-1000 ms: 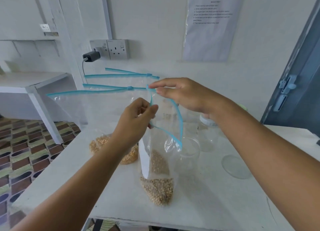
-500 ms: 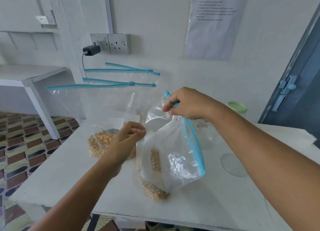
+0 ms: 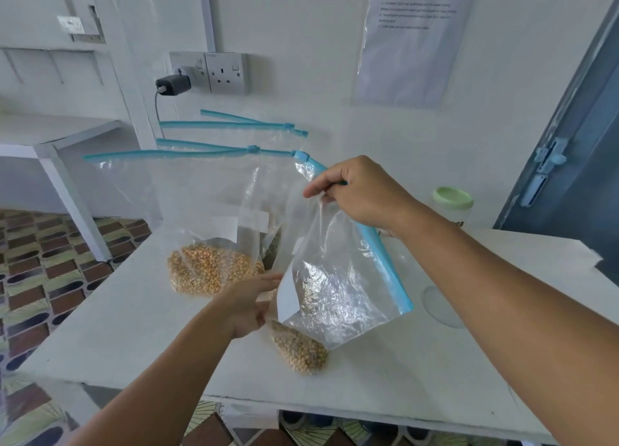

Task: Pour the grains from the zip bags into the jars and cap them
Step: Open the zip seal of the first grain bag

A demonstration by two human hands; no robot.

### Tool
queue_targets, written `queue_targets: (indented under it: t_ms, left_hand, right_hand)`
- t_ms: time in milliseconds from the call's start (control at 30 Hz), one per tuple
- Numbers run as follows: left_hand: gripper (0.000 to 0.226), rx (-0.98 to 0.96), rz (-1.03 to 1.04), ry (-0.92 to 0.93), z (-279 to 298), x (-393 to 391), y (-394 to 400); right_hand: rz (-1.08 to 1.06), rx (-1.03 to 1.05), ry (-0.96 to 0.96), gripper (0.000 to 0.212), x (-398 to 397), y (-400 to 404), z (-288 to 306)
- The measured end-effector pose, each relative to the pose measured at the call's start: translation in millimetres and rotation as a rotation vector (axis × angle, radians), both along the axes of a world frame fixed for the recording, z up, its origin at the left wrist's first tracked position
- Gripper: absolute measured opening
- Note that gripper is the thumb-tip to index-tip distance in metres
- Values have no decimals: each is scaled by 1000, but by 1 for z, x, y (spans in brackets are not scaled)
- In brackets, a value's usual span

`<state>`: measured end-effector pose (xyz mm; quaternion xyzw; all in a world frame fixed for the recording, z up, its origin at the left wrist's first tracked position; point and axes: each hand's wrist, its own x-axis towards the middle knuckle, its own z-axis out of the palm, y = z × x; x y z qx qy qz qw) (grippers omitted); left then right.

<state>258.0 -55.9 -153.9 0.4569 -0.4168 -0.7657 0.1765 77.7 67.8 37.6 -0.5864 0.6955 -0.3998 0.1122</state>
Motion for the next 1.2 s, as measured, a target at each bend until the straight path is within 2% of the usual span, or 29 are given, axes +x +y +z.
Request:
queue_targets:
  t_ms: [167,300,400,567,767,1000,1133,1200]
  left_hand:
    - [16,59,73,-58,-25,-5,-9]
    - [26,38,55,3,-26,-8,-6]
    - [24,-102,118,6,-11,6,-4]
    - [28,-323,194,168,14,45,5]
    - [31,-353,339,320,31,48,18]
    - [29,-521,457,351,46,45,19]
    - [22,-284,461,423,33,52,6]
    - [21,-172,329,409,27,59,-2]
  right_hand:
    - [-10,-41,-102,47,-2,2,-6]
    - [-25,-61,-119,47,-8,7,-3]
    - [-38,-71,-117,45,-18,16,2]
    - [-59,-109,-223,49,-38,30,3]
    - [-73,-130,-309,43,-40,36,-17]
    - [-137,-134,-281,42,-44,38,-32]
    - [-139,-82,-293,44,-43,40,-49]
    - [-158,-66,-292,46,-44,38,-54]
